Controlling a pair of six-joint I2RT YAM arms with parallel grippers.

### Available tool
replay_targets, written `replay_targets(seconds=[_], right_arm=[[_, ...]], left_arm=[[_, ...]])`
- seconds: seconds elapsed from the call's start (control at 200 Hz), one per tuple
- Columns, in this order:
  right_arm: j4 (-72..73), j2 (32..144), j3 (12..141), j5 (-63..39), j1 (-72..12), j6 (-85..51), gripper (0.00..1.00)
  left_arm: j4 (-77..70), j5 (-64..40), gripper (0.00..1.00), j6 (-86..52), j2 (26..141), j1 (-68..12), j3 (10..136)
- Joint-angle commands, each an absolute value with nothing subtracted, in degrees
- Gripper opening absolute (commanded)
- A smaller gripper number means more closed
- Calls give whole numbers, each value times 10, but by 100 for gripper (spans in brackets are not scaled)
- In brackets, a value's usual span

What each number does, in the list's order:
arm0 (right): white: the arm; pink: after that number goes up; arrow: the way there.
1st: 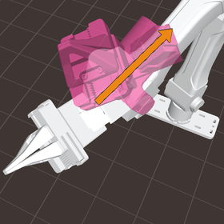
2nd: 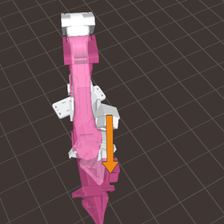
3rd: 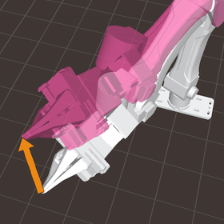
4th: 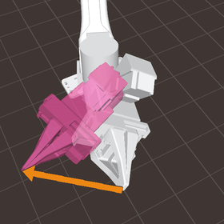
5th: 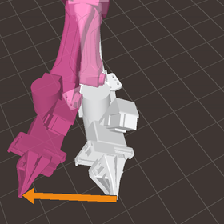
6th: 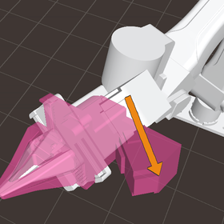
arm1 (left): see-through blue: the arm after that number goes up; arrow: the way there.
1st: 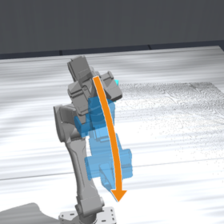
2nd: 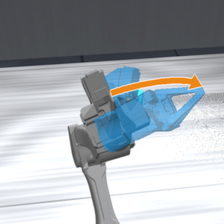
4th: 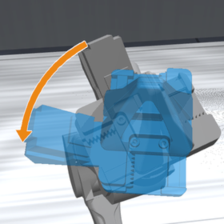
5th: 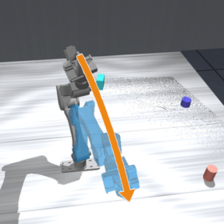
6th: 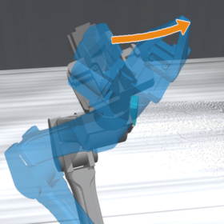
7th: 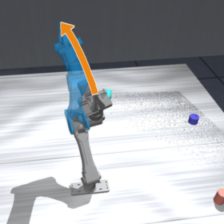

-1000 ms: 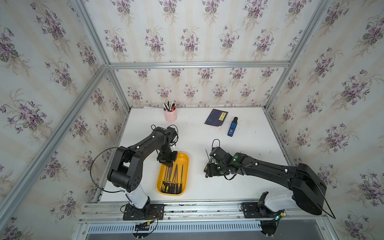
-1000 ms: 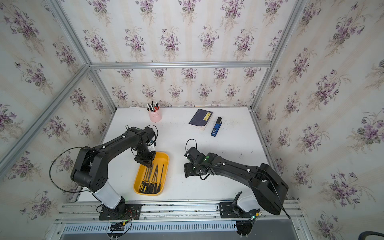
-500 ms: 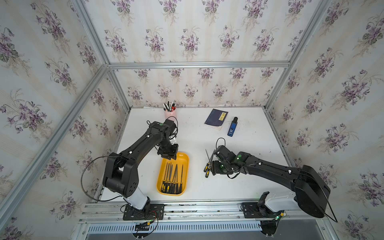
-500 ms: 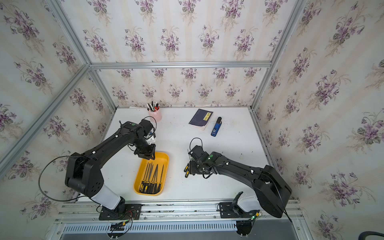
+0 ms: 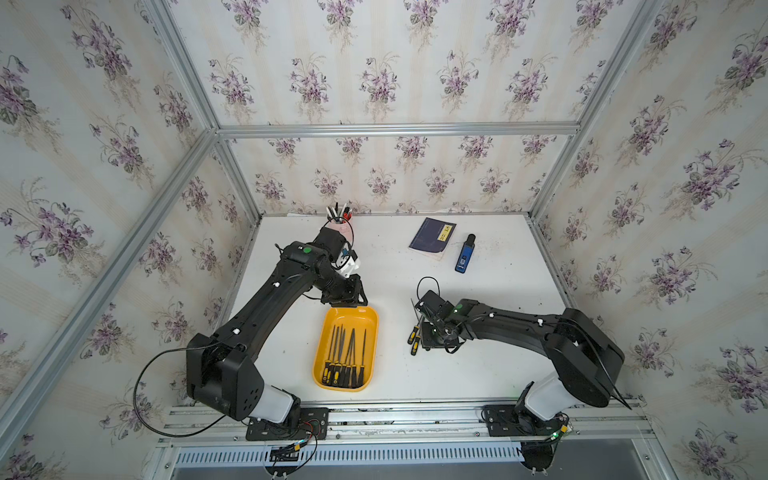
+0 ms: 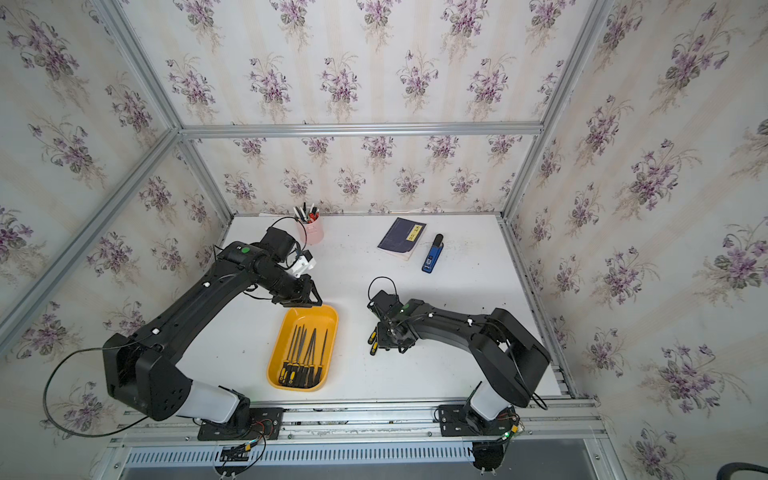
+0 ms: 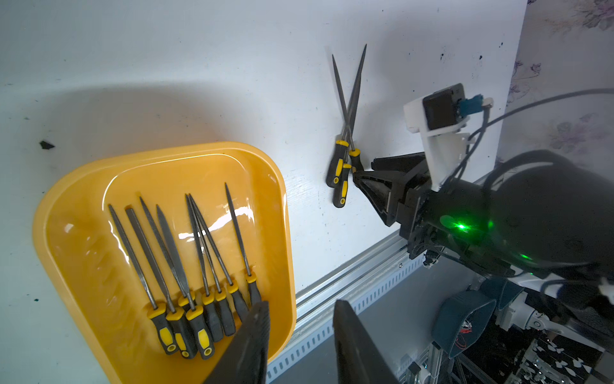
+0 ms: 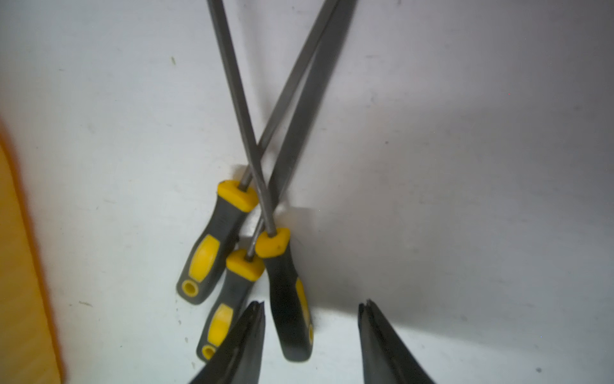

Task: Put the file tool into the storage box
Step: Pick up the file tool from the center of the board.

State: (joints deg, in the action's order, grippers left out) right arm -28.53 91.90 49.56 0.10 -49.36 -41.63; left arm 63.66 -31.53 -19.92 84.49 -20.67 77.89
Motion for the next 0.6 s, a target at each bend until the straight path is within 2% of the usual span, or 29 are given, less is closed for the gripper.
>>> replay_targets(seconds=[0.0,0.095,0.345,0.595], right_arm=[[-278,941,506,15,-491,-394,47],[-272,957,515,21,-491,-383,44],[-264,964,505,11,-490,-372,20],[-254,875,479,-7,-490,-362,13]], left_arm=[[638,-326,38,-200,839,-207,779],[639,-324,38,-199,839,-207,779],[637,-320,38,-193,849,-207,785],[630,-329,38,-193,865,-206,797]])
